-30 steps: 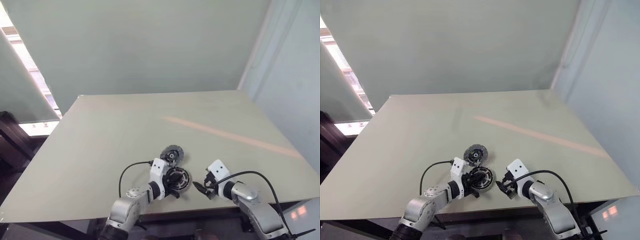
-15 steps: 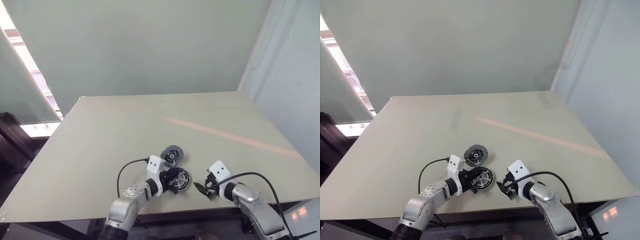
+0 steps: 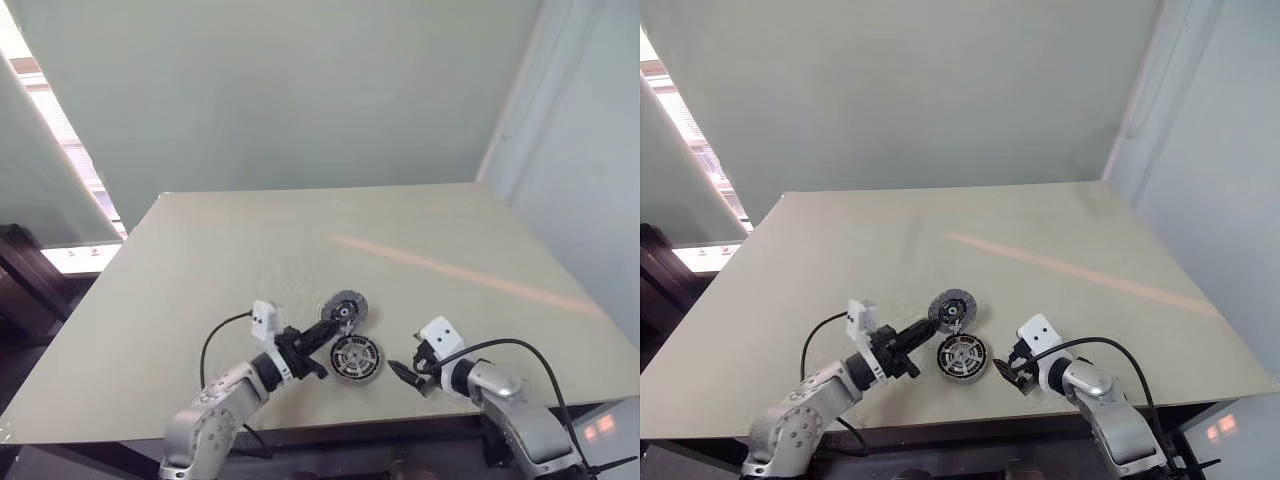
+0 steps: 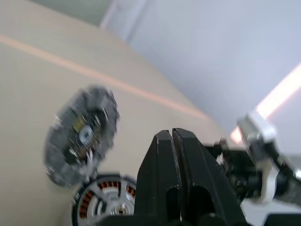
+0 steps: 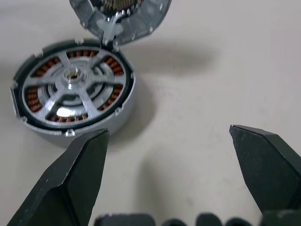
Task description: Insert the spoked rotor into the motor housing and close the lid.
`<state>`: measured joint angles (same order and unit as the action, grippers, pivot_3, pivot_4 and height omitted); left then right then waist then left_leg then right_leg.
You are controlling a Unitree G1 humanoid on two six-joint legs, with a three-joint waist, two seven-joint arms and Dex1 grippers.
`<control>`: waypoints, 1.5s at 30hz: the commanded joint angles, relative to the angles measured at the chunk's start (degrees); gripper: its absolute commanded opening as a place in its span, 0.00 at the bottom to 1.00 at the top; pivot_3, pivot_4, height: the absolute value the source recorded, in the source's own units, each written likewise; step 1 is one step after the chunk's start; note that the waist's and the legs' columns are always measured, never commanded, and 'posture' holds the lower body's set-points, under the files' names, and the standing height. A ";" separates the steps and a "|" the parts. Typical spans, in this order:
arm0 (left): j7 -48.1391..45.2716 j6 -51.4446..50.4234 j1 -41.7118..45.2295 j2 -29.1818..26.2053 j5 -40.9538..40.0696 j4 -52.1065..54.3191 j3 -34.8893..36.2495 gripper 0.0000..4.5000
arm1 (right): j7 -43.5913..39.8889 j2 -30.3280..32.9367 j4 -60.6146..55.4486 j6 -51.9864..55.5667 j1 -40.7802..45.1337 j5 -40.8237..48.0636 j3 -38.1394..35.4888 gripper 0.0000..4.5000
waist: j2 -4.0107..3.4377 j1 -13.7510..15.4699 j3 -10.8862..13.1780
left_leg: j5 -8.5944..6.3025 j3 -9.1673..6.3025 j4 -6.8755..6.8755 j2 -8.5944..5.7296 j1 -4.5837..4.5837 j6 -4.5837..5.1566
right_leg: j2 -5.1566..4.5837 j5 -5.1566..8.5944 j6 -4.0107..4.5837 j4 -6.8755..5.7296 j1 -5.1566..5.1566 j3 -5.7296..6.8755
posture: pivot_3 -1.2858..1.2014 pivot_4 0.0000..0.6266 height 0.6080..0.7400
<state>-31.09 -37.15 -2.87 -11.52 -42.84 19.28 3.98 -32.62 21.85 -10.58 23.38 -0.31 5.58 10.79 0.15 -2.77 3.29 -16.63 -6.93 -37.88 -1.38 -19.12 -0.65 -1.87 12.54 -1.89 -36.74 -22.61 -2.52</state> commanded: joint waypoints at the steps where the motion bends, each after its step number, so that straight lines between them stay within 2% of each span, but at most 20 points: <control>1: 1.47 0.50 0.81 -0.47 -1.77 1.41 3.01 0.01 | -0.74 -0.04 -1.18 -0.64 1.72 1.48 -1.28 1.00 | 0.00 -0.01 0.01 | 0.00 0.00 0.01 0.00 0.00 0.00 | 0.00 0.00 0.00 0.00 -0.01 0.00 | 0.52 0.00 1.00; 12: 5.26 2.69 1.24 -0.35 -1.91 0.03 8.30 0.01 | -2.08 0.03 -3.11 0.85 1.06 3.71 -2.01 1.00 | 0.03 0.02 0.06 | 0.00 0.00 0.00 0.00 -0.01 0.00 | 0.00 0.00 0.00 0.00 -0.02 -0.01 | 0.52 0.00 1.00; 24: 8.13 6.04 6.31 0.27 4.17 -7.47 6.97 0.01 | -2.60 -0.66 -3.43 2.26 1.57 5.84 -1.66 1.00 | 0.05 0.00 0.07 | 0.00 0.01 0.01 -0.02 -0.02 -0.01 | 0.00 0.00 -0.01 0.01 -0.02 -0.01 | 0.52 0.00 1.00; 28: 7.49 6.27 7.19 0.67 4.19 -8.64 7.02 0.01 | -2.74 -1.13 -4.68 4.47 1.51 8.36 -2.67 1.00 | 0.05 0.00 0.07 | 0.00 0.01 0.01 -0.03 -0.03 -0.01 | 0.00 -0.01 -0.01 0.01 -0.03 -0.01 | 0.52 0.00 1.00; 31: 6.20 5.43 6.59 0.05 3.30 -8.82 7.22 0.01 | -3.99 0.80 -6.64 8.11 1.81 9.21 -1.84 1.00 | 0.05 -0.03 0.07 | 0.00 0.01 0.03 -0.03 -0.07 0.00 | 0.00 -0.02 -0.03 0.02 -0.08 -0.01 | 0.52 0.00 1.00; 34: 2.94 1.71 4.29 -2.93 0.90 -7.70 7.56 0.01 | -6.97 6.65 -9.31 7.99 3.24 4.63 2.76 1.00 | 0.02 -0.08 0.08 | 0.00 0.04 0.00 -0.03 -0.24 0.00 | 0.00 -0.04 -0.07 0.00 -0.24 -0.03 | 0.52 0.00 1.00; 38: -1.94 -1.60 1.02 -10.56 3.07 -7.03 4.67 0.01 | -11.92 15.08 -10.85 5.60 7.43 -3.07 10.78 1.00 | 0.04 -0.04 0.09 | 0.01 0.04 0.00 0.00 -0.46 0.00 | 0.02 -0.07 -0.11 -0.05 -0.55 0.00 | 0.52 0.00 1.00; 41: -6.02 -3.05 -1.01 -16.24 4.63 -5.68 1.70 0.01 | -16.20 18.02 -11.52 5.13 12.30 -6.97 16.22 1.00 | 0.04 0.34 0.10 | 0.01 0.03 0.03 0.00 -0.48 -0.01 | 0.02 -0.06 -0.10 -0.05 -0.60 0.03 | 0.52 0.00 1.00; 45: -10.86 -2.13 -2.17 -23.62 10.66 -3.18 -5.88 0.01 | -22.52 19.81 -10.29 2.43 20.32 -14.50 24.45 1.00 | 0.07 -0.05 0.26 | 0.01 0.12 -0.02 -0.01 -0.50 -0.01 | -0.03 -0.02 -0.02 -0.04 -0.64 -0.01 | 0.52 0.00 1.00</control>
<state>-39.90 -40.34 -5.15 -34.35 -34.06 13.48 0.11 -53.12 41.55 -19.62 27.50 18.12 -6.42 33.81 0.22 -2.82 3.55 -16.62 -6.82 -37.89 -1.37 -19.62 -0.66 -1.89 12.53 -1.90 -36.78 -23.24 -2.50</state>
